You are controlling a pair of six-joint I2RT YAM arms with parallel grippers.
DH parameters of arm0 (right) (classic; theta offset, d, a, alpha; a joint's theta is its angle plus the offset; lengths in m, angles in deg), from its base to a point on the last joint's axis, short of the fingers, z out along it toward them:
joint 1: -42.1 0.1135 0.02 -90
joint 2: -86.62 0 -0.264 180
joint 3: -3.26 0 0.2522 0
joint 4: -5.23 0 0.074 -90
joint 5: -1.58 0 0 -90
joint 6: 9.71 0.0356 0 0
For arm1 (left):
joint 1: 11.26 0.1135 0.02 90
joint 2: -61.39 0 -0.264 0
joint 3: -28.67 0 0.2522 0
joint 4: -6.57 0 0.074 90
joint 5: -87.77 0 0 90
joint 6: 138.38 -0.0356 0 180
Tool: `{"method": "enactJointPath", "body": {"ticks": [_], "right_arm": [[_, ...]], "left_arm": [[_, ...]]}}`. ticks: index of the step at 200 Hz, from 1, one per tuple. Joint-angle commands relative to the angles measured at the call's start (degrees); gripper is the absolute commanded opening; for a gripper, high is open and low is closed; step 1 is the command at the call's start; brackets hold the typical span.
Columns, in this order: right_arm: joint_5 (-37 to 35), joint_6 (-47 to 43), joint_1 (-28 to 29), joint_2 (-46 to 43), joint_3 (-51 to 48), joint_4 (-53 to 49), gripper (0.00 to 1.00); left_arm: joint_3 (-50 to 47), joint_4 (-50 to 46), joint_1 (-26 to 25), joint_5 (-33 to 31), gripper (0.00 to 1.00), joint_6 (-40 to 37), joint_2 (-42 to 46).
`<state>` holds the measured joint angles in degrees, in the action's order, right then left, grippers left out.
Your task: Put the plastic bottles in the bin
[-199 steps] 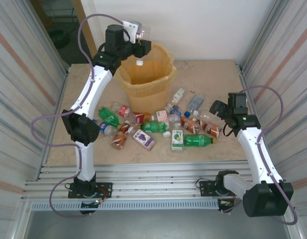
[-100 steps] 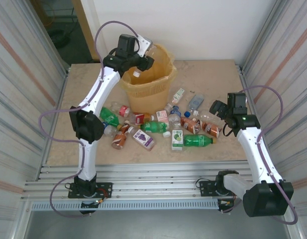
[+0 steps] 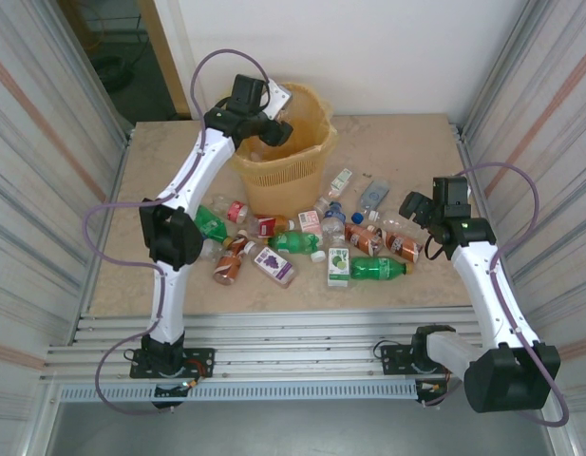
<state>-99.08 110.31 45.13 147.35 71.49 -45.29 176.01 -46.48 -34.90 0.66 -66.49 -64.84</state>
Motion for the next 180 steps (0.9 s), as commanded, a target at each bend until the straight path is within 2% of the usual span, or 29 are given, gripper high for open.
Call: {"method": "enactJointPath", "body": {"ticks": [1,97,129,180], "right_arm": [[-0.93,1.31,0.29,0.19,0.23,-1.22,0.98],[-1.71,0.54,0.34,-1.12,-0.34,-0.89,0.98],[-2.27,-0.30,0.34,-2.80,-0.47,-0.60,0.98],[-3.21,-1.16,0.40,-6.55,-1.04,-0.07,0.99]], "left_arm": [[2.12,-0.64,-0.27,-1.12,0.81,-1.01,0.14],[2.82,1.16,-3.23,-1.84,0.84,-1.40,5.89],[2.48,2.41,-4.38,-1.79,0.86,-0.64,11.30],[-7.25,8.74,-4.49,-2.35,0.91,4.37,22.02]]}}
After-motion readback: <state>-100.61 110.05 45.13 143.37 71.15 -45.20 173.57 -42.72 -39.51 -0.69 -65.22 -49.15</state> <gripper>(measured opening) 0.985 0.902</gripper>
